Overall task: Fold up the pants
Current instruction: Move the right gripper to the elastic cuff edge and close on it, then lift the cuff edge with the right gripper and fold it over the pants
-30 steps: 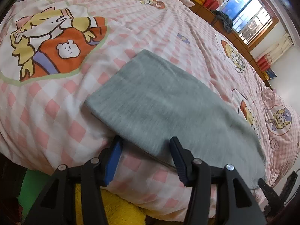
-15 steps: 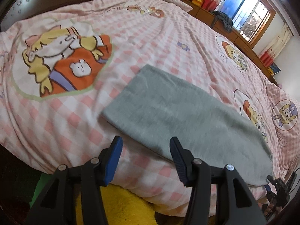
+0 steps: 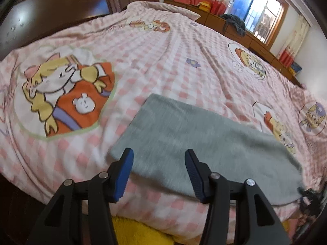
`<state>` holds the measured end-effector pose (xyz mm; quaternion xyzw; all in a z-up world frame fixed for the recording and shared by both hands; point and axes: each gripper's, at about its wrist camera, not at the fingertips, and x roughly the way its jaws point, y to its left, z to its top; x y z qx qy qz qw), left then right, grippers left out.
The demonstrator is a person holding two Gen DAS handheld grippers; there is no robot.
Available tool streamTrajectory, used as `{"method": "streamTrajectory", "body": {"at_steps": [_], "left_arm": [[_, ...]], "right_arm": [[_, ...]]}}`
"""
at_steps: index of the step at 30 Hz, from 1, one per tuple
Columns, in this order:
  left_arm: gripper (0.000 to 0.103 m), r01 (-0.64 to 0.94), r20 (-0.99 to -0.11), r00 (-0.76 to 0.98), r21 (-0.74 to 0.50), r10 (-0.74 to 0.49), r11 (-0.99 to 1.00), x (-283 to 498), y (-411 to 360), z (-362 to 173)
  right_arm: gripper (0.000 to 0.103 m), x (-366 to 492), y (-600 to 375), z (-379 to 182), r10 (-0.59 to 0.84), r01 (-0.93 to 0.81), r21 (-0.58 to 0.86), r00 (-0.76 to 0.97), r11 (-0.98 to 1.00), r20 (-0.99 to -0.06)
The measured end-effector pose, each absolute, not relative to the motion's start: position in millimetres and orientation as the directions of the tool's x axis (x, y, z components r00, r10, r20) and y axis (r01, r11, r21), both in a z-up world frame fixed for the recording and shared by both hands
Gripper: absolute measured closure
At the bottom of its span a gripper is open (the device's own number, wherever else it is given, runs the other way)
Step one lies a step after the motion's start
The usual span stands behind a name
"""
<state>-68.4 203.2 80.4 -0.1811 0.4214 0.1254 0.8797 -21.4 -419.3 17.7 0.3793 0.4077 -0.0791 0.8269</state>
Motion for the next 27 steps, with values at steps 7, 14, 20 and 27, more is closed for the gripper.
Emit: {"method": "streamTrajectory", "body": {"at_steps": [7,14,20,27], "left_arm": [[0.076,-0.365,-0.862,0.503,-0.147,0.062,0.919,-49.6,207.2,41.0],[0.076,-0.365,-0.853,0.522,-0.236,-0.012,0.9,-53.3,220.5,47.5],[0.076,-0.374,-0.846,0.533,-0.262,-0.025,0.889,-56.4,224.2,51.6],[0.076,-0.369,-0.842,0.538,-0.266,-0.029,0.89,-58.8,233.9,52.5]], "right_arm": [[0.091,-8.9,-407.2,39.5,0.12,0.392,0.462,0.645,0.795,-0.754],[0.093,-5.8,-373.2,83.9,0.064,0.258,0.34,0.705,0.904,-0.706],[0.093,1.7,-286.9,135.6,0.076,-0.002,0.113,0.75,0.994,-0.656],[0.093,10.6,-180.1,162.9,0.289,-0.268,0.128,0.735,0.955,-0.614]]}}
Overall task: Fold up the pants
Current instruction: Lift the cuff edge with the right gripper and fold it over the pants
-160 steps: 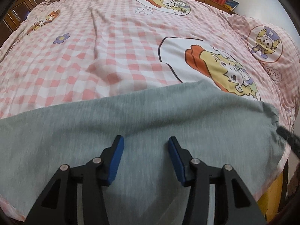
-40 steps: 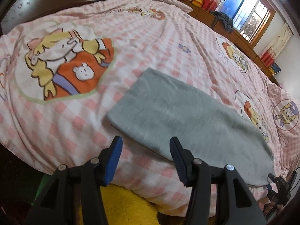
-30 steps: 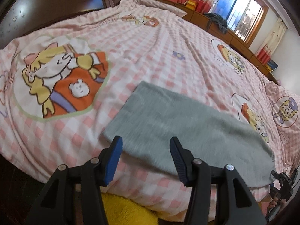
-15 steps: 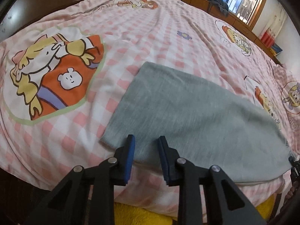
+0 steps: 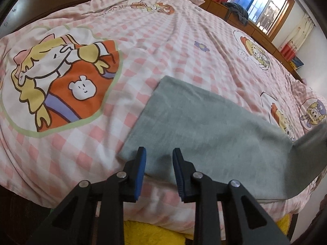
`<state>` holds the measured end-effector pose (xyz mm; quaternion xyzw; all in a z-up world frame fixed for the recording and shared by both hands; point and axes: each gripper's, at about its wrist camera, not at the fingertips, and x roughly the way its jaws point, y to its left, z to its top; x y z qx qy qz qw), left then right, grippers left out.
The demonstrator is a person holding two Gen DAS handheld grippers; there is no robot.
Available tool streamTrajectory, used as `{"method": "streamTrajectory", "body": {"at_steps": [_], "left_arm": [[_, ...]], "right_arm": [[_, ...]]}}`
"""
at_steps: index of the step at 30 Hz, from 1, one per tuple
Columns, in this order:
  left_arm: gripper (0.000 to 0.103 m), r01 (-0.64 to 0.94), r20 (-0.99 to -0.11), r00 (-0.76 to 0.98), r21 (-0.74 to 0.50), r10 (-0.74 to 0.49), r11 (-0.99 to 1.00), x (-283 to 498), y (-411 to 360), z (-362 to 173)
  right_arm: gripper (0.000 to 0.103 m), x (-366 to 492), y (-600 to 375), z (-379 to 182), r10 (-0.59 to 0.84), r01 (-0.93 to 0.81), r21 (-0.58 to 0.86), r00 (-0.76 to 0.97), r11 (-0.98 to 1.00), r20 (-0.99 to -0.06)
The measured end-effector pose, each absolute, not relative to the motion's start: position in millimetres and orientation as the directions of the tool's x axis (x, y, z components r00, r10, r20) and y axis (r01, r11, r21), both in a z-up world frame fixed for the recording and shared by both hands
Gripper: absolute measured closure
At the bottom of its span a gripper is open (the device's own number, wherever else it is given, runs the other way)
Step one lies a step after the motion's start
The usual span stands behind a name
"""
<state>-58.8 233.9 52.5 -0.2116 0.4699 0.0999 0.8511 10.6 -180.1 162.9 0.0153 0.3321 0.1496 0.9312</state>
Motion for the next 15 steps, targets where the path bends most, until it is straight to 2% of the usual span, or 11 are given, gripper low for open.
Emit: {"method": "streamTrajectory", "body": {"at_steps": [6,10,15], "left_arm": [[0.075,-0.34,-0.843,0.535,-0.28,-0.06,0.898,-58.6,243.1,51.8],[0.073,-0.329,-0.833,0.547,-0.304,-0.082,0.894,-64.2,246.1,48.6],[0.073,-0.326,-0.82,0.562,-0.341,-0.109,0.882,-68.7,250.6,45.5]], "right_arm": [[0.093,13.8,-80.8,158.1,0.462,-0.444,0.188,0.657,0.876,-0.596],[0.093,15.6,-11.5,118.0,0.56,-0.525,0.272,0.531,0.806,-0.636],[0.094,5.8,44.3,68.5,0.543,-0.591,0.215,0.458,0.778,-0.703]]}}
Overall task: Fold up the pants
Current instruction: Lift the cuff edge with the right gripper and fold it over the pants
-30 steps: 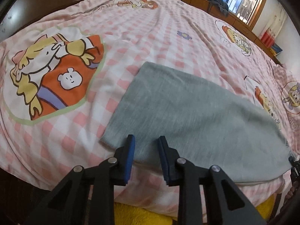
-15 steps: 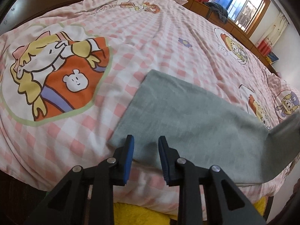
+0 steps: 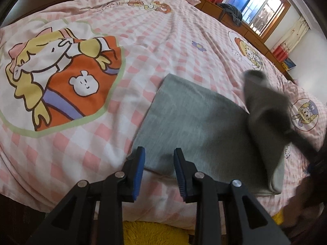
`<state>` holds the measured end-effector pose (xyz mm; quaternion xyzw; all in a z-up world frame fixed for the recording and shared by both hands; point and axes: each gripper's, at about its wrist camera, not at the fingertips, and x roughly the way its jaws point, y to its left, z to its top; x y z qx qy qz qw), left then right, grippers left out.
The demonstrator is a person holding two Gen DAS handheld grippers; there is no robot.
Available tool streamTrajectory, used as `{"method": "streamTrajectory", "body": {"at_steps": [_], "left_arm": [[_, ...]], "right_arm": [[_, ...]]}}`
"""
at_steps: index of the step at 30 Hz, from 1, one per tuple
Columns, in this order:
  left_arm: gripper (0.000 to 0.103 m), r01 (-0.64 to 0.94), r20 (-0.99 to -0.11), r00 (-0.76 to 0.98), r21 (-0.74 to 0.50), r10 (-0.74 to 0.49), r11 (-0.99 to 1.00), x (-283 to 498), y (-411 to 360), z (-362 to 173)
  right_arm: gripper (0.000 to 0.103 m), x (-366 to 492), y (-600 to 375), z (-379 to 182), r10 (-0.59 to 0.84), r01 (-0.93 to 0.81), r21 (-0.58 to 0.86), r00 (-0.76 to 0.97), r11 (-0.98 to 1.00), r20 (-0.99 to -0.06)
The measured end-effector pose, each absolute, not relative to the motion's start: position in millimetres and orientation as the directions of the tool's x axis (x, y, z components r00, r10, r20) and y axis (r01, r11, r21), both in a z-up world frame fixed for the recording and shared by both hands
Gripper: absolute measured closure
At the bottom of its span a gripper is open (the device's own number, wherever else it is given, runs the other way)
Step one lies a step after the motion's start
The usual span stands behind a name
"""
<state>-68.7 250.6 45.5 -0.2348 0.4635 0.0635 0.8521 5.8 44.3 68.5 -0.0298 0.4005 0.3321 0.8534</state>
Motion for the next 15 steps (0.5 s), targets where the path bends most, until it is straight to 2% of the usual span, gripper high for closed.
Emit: {"method": "streamTrajectory", "body": {"at_steps": [4,10,15], "left_arm": [[0.073,-0.309,-0.812,0.57,-0.354,-0.126,0.883,-70.4,252.1,45.5],[0.073,-0.284,-0.803,0.577,-0.366,-0.146,0.886,-73.0,255.0,44.6],[0.073,-0.279,-0.799,0.579,-0.382,-0.162,0.881,-75.0,258.4,44.1]], "right_arm": [[0.094,5.5,59.5,47.5,0.504,-0.623,0.151,0.441,0.768,-0.742],[0.094,-12.9,70.5,91.0,0.54,-0.673,0.098,0.489,0.733,-0.685],[0.093,-21.3,107.7,75.9,0.571,-0.762,0.099,0.386,0.64,-0.725]]}}
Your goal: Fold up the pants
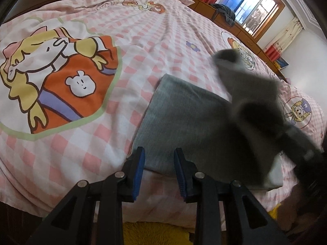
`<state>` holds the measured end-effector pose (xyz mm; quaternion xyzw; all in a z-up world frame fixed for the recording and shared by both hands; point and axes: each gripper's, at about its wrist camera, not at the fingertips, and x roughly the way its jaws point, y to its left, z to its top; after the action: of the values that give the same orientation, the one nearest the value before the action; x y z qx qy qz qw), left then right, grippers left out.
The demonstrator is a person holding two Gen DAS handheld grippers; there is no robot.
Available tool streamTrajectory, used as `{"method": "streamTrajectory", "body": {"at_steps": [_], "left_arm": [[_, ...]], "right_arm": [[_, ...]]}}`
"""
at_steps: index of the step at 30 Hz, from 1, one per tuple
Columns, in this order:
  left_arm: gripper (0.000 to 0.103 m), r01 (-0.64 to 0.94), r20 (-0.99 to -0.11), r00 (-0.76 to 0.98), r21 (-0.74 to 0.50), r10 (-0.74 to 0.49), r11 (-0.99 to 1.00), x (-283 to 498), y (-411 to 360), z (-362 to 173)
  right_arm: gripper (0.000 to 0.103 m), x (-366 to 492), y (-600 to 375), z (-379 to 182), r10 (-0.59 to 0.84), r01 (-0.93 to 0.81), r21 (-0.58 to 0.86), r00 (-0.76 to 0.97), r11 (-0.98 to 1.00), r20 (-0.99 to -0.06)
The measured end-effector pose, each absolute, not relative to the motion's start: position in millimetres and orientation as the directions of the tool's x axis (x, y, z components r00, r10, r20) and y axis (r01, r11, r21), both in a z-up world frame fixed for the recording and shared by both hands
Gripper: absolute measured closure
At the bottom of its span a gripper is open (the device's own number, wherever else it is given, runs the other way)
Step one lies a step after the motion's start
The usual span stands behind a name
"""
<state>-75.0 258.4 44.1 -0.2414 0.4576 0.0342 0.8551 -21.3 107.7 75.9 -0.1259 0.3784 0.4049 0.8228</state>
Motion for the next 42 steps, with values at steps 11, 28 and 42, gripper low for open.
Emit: {"method": "streamTrajectory", "body": {"at_steps": [11,28,42], "left_arm": [[0.071,-0.323,-0.804,0.583,-0.363,-0.119,0.874,-87.8,264.9,51.0],[0.069,-0.161,-0.74,0.652,-0.347,-0.165,0.924,-64.4,210.9,107.3],[0.08,-0.229,-0.861,0.485,-0.298,-0.157,0.927,-48.6,203.9,57.3]], "right_arm": [[0.066,-0.1,87.0,55.0,0.67,-0.658,0.422,0.171,0.624,-0.723],[0.056,-6.8,-40.1,63.8,0.389,-0.496,0.151,0.421,0.855,-0.819],[0.057,-7.6,-80.2,46.5,0.444,-0.519,0.227,0.344,0.824,-0.827]]}}
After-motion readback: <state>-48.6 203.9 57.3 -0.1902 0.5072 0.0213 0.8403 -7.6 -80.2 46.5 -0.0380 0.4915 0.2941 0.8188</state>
